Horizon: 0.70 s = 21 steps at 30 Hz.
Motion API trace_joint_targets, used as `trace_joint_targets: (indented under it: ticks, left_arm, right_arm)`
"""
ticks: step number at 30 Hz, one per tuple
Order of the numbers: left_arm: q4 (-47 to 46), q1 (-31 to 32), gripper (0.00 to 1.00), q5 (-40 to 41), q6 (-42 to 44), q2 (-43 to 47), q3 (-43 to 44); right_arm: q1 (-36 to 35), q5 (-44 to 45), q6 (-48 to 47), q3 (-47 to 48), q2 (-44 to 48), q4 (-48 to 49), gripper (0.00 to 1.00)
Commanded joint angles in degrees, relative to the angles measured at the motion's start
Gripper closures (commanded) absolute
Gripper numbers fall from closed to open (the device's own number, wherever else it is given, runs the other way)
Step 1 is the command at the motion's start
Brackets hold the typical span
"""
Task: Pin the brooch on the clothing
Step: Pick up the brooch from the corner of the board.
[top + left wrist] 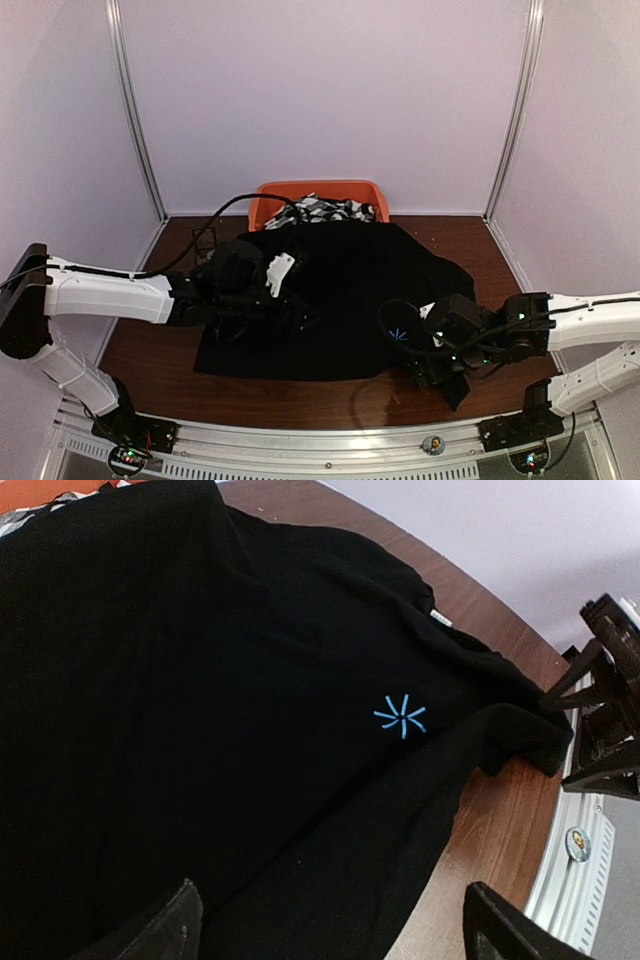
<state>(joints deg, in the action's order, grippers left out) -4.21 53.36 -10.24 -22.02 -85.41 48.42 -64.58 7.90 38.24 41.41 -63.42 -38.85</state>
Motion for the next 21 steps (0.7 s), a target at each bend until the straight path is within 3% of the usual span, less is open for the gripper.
trace_joint_targets:
  ticks: [1, 8, 16, 21]
  left_arm:
    - [2.2, 1.1, 0.08, 2.2, 0.1, 1.4, 1.1]
    - [11.7, 2.8, 0.02, 11.8, -2.1, 2.2, 2.6]
    - [10.0, 2.7, 0.03, 10.2, -2.5, 6.2, -1.8]
    - [10.1, 2.7, 0.02, 10.2, -2.6, 9.4, -2.0]
  right_arm:
    - [-7.2, 1.9, 13.7, 0.2, -0.4, -9.8, 0.11]
    - [-21.1, 4.0, 28.4, 3.0, -7.4, -16.5, 0.00]
    - [-29.5, -0.7, 42.7, -2.6, -5.0, -12.9, 0.02]
    - [-31.5, -2.7, 45.0, -3.5, -4.6, -11.2, 0.08]
